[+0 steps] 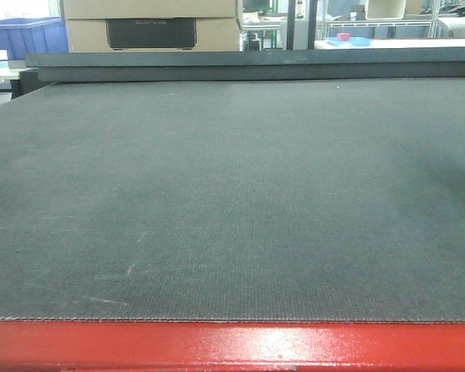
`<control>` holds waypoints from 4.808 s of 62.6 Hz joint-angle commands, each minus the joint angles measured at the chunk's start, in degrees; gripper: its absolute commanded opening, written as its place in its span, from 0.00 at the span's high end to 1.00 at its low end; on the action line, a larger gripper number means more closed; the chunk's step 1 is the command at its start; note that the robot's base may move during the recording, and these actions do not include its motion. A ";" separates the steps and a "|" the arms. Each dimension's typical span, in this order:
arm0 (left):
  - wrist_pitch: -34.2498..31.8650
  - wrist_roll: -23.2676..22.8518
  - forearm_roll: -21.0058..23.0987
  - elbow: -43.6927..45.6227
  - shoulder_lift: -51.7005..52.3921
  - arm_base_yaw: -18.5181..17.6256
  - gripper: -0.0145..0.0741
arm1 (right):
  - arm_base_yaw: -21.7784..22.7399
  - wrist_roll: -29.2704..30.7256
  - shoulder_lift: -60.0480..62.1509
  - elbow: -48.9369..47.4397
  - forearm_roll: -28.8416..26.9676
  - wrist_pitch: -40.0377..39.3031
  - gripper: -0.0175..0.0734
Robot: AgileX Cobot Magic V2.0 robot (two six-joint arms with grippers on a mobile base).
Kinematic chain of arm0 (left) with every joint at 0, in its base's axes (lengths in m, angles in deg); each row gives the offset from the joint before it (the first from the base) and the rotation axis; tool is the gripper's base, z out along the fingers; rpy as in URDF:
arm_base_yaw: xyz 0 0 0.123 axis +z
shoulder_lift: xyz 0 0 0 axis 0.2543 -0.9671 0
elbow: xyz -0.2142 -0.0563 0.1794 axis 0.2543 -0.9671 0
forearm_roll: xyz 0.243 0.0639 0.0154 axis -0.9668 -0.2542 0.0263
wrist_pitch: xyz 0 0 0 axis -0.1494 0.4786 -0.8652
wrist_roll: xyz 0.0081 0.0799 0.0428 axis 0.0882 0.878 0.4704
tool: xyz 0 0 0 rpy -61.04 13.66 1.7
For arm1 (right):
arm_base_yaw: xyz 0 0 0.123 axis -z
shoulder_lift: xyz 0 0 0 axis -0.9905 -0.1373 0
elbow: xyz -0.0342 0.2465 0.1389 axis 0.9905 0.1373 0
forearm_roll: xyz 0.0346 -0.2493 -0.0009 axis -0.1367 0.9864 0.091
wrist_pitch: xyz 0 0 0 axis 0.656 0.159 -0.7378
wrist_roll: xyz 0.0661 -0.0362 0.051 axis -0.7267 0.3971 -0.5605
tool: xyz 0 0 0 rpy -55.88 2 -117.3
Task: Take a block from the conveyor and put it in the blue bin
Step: 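Close the left gripper around the green block, then lift both held blocks up off the conveyor belt, then drive the base away from the conveyor toward the blue-bin shelves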
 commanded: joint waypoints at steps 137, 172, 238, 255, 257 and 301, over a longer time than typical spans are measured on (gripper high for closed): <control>-25.78 0.42 -1.36 -16.53 45.80 -4.37 0.96 | -1.21 0.60 52.24 27.60 14.75 -42.21 0.99; -25.92 0.42 -1.36 -16.53 45.80 -4.37 0.96 | -1.21 0.60 52.24 27.60 14.76 -42.32 0.99; -25.92 0.42 -1.36 -16.53 45.80 -4.37 0.96 | -1.21 0.60 52.24 27.60 14.76 -42.42 0.99; -25.92 0.42 -1.36 -16.53 45.80 -4.37 0.96 | -1.21 0.60 52.24 27.60 14.76 -42.42 0.99; -25.92 0.42 -1.36 -16.53 45.80 -4.37 0.96 | -1.21 0.60 52.24 27.60 14.76 -42.42 0.99; -25.92 0.42 -1.36 -16.53 45.80 -4.37 0.96 | -1.21 0.60 52.24 27.60 14.76 -42.42 0.99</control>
